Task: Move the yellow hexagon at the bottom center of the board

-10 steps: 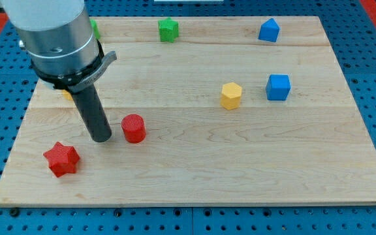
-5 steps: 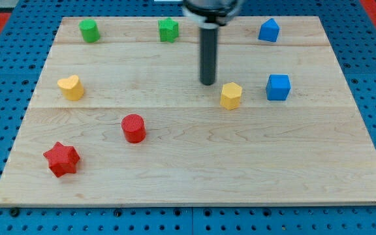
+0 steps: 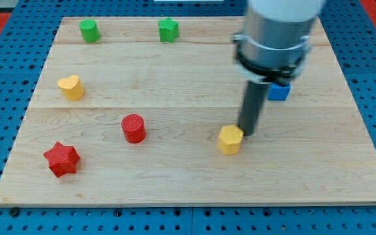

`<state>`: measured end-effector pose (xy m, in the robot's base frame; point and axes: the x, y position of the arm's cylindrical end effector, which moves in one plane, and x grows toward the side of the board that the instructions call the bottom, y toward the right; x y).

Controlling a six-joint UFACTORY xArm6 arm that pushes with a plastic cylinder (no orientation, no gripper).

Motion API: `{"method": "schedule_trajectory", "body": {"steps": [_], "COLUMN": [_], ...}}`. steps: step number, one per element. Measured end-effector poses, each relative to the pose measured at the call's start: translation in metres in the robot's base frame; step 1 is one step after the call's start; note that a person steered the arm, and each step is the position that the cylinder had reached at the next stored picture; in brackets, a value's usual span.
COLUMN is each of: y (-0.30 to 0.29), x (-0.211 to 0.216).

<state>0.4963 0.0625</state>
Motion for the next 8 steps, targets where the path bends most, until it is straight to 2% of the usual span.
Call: {"method": "schedule_trajectory", "body": {"steps": [1, 3, 4, 6, 7, 8], "y": [-0.072, 0.024, 0.012, -0.018, -0.078, -0.075], "x": [0.018, -0.006, 0.021, 0.049, 0.049, 0.018]}}
